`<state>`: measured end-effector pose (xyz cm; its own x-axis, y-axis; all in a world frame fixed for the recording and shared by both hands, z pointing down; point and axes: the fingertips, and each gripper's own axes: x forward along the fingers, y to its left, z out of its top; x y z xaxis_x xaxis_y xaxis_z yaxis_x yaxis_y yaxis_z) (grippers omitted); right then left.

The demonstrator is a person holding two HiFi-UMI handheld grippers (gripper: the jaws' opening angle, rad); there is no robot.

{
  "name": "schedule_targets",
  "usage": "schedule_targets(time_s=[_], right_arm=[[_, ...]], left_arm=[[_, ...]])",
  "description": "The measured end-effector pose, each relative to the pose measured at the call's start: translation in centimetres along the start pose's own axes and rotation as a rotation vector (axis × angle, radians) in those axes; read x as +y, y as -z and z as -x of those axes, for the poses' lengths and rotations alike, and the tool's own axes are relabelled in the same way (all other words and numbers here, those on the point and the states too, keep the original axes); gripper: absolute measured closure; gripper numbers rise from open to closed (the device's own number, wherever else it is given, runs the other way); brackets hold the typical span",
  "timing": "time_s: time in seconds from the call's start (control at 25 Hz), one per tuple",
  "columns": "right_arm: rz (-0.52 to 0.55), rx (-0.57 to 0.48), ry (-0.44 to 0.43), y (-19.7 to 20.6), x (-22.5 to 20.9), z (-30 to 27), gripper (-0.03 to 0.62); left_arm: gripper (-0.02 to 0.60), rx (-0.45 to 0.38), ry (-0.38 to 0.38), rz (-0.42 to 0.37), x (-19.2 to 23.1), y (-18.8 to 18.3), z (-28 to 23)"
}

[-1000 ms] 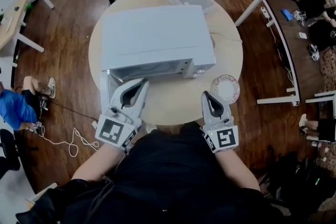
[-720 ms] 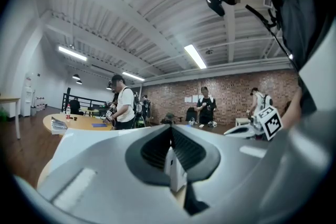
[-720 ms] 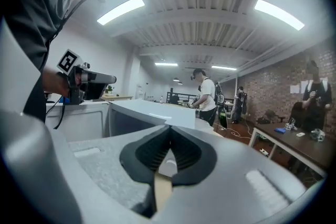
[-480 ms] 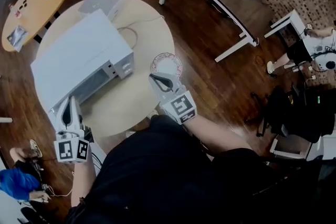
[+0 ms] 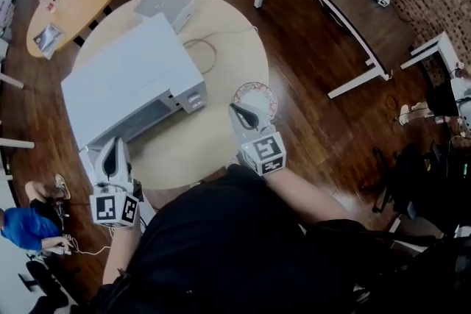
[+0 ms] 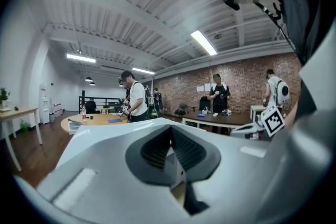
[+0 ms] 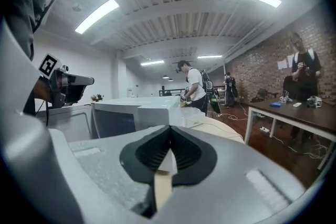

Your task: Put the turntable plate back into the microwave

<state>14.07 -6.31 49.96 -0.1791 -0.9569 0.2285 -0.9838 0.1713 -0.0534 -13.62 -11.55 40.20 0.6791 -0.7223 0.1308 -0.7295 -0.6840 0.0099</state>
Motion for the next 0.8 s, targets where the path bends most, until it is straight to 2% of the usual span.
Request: schedule_targets(time_s=[0.32,0.56,0.8], right_arm=[[-0.053,0.084,0.066,4.0,-3.3,0.4,0.592],[-0.033,0.109,0.133,7.0,-6.0,0.8,0.592],[-0.174,0.103,0.229,8.6,-9.7,1.4,0.592]], left_arm=[[0.577,0.021,-0.01,-0.04,-0.5,-0.4,0.2],[0.578,0.027,0.037,-0.094,-2.3,-0.9,0.0],[0.577,0.03,0.056,-0.154,-3.3,-1.6,-0.5]])
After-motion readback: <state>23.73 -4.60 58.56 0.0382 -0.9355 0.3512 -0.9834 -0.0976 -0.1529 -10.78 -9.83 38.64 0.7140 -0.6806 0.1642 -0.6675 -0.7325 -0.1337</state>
